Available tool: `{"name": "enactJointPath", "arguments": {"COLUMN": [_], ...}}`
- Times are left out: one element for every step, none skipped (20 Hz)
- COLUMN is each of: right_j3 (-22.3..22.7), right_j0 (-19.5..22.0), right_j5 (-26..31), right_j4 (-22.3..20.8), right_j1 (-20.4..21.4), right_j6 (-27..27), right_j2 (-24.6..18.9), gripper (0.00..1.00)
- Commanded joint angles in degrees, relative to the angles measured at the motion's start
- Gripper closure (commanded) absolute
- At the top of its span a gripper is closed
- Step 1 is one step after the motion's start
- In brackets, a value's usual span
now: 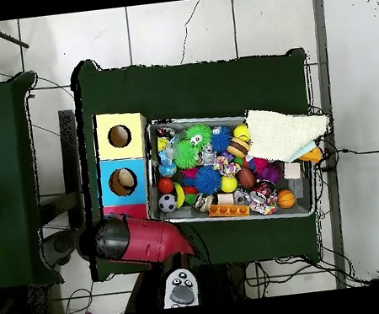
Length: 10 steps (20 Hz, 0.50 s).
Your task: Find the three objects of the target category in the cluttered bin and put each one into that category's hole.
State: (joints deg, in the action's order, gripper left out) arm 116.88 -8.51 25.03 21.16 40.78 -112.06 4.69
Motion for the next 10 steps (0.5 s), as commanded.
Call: {"name": "enactJointPath", "arguments": {"right_j3": [-5.0,-5.2,-5.5,-5.3,-5.3,-5.4,-5.4,-5.3,-5.4,-5.6], "right_j0": [2.5,2.6,2.7,2.7,2.7,2.6,2.6,2.7,2.7,2.8], "right_j5": [-2.7,-2.4,-2.1,-2.5,-2.5,-2.6,-2.6,-2.6,-2.2,-1.8], "right_j4": [1.1,0.9,0.6,0.8,0.8,0.9,0.9,0.9,0.6,0.4], "right_j1": [1.4,1.4,1.3,1.3,1.3,1.3,1.3,1.4,1.5,1.6], "right_j6": [-8.6,-8.4,-8.0,-8.1,-8.2,-8.4,-8.5,-8.4,-8.1,-7.8], "right_j2": [-2.7,-2.7,-2.7,-2.7,-2.7,-2.7,-2.6,-2.7,-2.7,-2.7], "gripper": [0.00,0.00,0.00,1.00,1.00,1.00,1.00,1.00,1.00,1.00]}}
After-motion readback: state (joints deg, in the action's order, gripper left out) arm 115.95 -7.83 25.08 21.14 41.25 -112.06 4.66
